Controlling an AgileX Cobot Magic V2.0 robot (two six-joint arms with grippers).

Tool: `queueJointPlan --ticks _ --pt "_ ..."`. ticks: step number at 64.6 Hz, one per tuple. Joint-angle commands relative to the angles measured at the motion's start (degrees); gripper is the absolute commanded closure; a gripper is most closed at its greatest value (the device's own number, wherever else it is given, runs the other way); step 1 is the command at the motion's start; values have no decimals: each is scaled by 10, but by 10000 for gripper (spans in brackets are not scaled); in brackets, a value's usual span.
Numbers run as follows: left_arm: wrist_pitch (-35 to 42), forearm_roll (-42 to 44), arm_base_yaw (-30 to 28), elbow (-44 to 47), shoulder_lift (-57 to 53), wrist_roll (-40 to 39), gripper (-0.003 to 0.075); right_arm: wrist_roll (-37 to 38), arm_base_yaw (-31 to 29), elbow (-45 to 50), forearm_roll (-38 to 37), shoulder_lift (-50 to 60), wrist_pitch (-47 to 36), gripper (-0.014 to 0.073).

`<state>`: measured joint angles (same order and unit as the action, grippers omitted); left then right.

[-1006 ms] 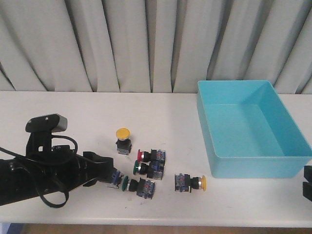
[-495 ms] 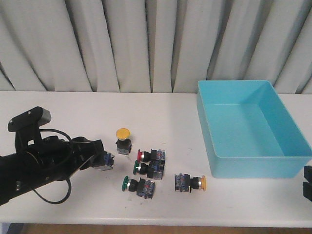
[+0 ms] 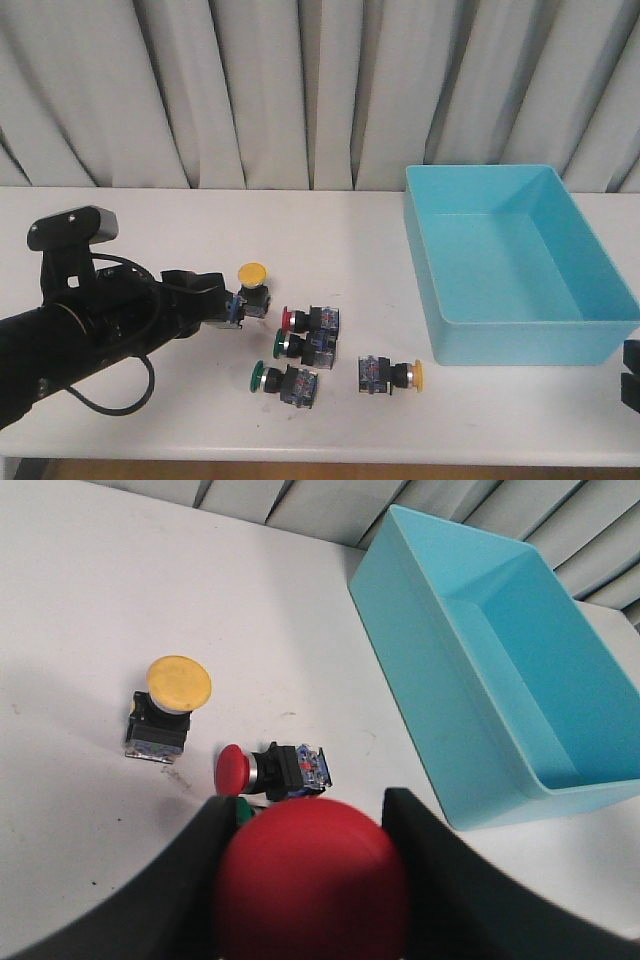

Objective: Pick red and yellow buttons and place in box
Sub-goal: 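Lift the red button with the left gripper and bring it toward the robot, then reach the right gripper over and take the red button from the left gripper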

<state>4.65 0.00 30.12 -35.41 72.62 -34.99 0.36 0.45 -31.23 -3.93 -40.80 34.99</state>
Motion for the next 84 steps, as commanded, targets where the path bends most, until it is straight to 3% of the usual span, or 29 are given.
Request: queueJointPlan --ticks 1,11,25,42,49,60,70,84 --pt "46 3 4 -15 -15 2 532 -4 -3 -19 -4 -1 -33 116" --pt "43 0 4 -15 -15 4 532 -4 -3 -19 -4 -1 -33 116" --pt "36 80 4 -15 -15 96 532 -1 -3 -19 -2 -1 -33 116" --pt "32 91 4 -15 -15 99 532 -1 -3 -19 -1 -1 -28 116" --pt "32 103 4 -15 -15 104 532 -68 -3 -20 1 -7 -27 116" --pt "33 121 5 -15 -15 99 532 -250 13 -46 115 -60 -9 102" --pt "34 116 9 -15 -15 94 532 -405 79 -87 170 -133 -9 74" --pt "59 117 13 -15 -15 46 532 -508 209 -141 178 -240 -80 53"
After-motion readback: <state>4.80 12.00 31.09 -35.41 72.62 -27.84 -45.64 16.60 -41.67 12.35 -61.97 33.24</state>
